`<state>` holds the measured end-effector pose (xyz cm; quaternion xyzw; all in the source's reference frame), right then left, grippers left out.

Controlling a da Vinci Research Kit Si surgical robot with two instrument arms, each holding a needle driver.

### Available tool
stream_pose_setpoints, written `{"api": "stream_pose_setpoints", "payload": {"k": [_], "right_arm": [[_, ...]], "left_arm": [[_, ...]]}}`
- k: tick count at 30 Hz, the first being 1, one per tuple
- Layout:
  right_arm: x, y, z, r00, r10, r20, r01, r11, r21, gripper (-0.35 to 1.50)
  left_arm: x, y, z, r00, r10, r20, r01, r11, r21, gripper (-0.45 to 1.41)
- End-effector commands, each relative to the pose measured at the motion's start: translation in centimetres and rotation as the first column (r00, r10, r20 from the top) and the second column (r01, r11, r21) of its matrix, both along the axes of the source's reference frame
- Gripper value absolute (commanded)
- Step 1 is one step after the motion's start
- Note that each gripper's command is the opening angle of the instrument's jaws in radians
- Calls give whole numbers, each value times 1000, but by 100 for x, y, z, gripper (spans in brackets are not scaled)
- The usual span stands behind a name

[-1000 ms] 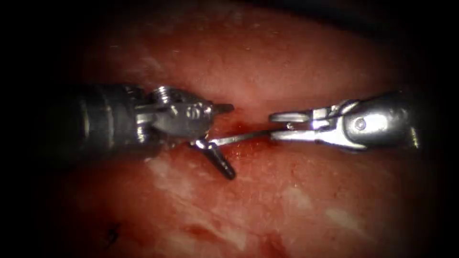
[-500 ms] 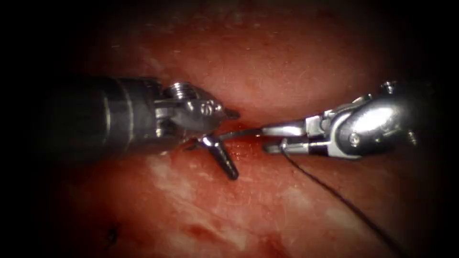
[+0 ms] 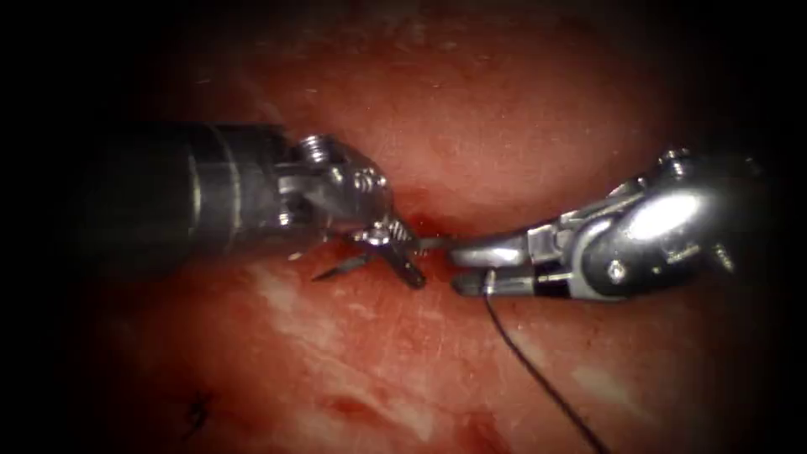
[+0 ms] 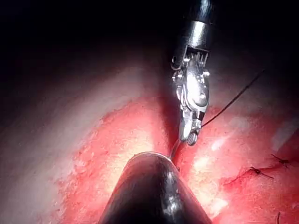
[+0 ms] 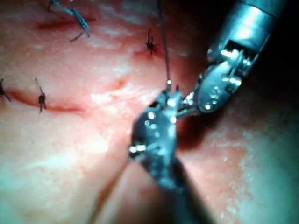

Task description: Wound Closure

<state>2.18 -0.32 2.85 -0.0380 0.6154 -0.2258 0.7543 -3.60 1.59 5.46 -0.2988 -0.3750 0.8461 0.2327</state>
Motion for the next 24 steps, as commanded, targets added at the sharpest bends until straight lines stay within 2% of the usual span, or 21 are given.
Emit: {"api": "stream_pose_setpoints", "payload": {"k": [1,8,10,11,12,13,14,15,17,19,21,23,24], "right_arm": [[6,-7,6,1000,-1,-1,1,1000,2,-35],[6,-7,5,1000,-3,5,3,1000,2,-35],[7,-6,3,999,27,25,-28,999,40,-35],[7,-6,1,996,80,29,-83,993,83,10],[7,-6,0,994,100,35,-104,989,108,26],[7,-4,-2,990,130,49,-137,974,180,49],[7,-4,-2,988,138,62,-148,966,211,62],[6,-3,-2,985,151,87,-168,953,250,89],[6,0,-1,970,222,100,-241,936,258,120],[5,7,0,949,303,87,-315,908,275,131],[2,19,0,926,374,57,-373,876,306,131],[-1,26,0,894,443,68,-440,838,324,131],[-5,29,2,874,479,85,-476,806,353,126]], "left_arm": [[-6,-2,5,1000,9,6,-9,1000,4,-45],[1,-2,5,998,44,33,-44,999,4,-45],[1,0,5,998,45,39,-45,999,5,-45],[1,1,5,998,33,53,-33,999,2,-45],[1,1,5,998,24,56,-25,1000,6,-45],[1,2,5,998,2,68,-3,1000,12,-45],[1,2,5,997,-14,73,12,1000,19,-45],[1,2,5,995,-51,89,48,998,33,-45],[1,2,5,988,-100,119,93,994,63,-45],[2,2,5,982,-132,135,122,989,80,-45],[2,2,5,974,-166,158,152,984,94,-45],[1,2,4,962,-207,180,190,976,108,-45],[1,3,4,947,-245,209,226,968,113,-45]]}}
